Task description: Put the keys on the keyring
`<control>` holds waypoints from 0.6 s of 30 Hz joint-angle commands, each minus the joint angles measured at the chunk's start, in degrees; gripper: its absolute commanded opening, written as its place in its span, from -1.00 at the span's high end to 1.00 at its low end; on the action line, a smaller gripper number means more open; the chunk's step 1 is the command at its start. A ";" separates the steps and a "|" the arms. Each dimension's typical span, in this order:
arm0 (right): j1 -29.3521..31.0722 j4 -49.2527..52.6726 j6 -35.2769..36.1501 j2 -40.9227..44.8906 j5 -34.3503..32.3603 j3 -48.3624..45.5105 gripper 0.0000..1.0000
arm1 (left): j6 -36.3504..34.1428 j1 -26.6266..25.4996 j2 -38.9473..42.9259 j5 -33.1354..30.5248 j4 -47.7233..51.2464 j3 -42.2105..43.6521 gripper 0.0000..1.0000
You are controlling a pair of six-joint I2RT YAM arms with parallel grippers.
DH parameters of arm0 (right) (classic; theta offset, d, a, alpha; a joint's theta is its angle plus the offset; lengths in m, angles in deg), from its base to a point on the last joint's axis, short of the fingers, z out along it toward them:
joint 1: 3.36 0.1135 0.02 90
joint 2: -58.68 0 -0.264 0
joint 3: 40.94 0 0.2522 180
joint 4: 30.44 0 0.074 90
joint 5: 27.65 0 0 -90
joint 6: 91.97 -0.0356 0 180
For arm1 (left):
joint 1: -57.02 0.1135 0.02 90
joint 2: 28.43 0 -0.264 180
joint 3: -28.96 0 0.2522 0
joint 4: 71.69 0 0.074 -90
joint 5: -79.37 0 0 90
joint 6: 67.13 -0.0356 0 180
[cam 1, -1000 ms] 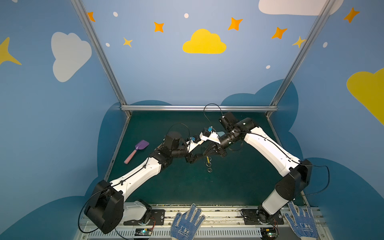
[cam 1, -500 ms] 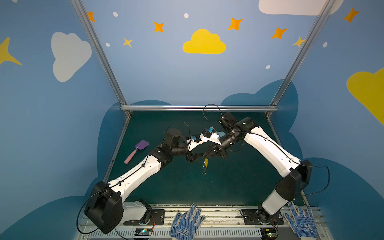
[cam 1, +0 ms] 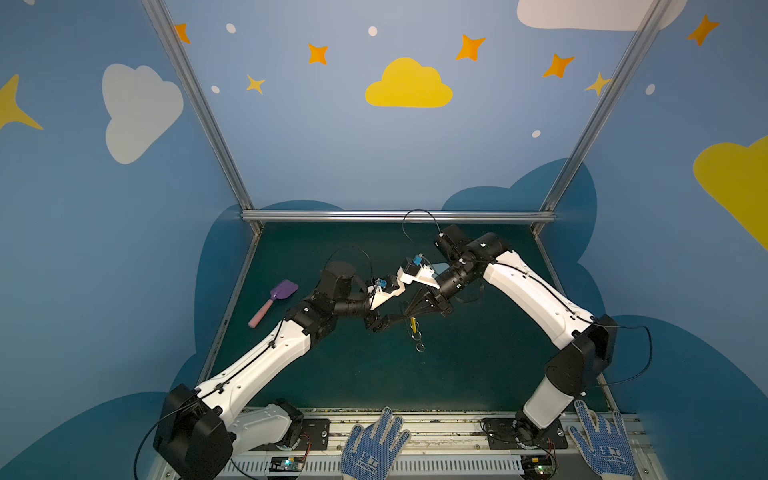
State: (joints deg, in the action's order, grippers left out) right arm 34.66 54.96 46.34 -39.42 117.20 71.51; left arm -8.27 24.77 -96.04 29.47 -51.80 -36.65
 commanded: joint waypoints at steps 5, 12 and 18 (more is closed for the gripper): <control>1.35 2.87 1.97 -0.24 -1.01 0.66 1.00 | -1.87 -0.01 -1.76 4.49 5.57 -2.88 -0.51; 2.40 4.18 3.43 -0.68 0.49 0.29 1.00 | -3.25 -0.18 -3.93 6.40 6.31 -5.18 -0.53; 2.60 3.83 2.87 -0.77 -0.90 0.10 1.00 | -3.26 -0.31 -4.24 8.42 8.10 -6.15 -0.42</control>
State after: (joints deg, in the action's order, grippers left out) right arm 35.43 56.29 48.33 -39.49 117.96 71.67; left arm -12.07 24.75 -99.91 36.35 -43.29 -40.35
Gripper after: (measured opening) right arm 0.050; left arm 0.716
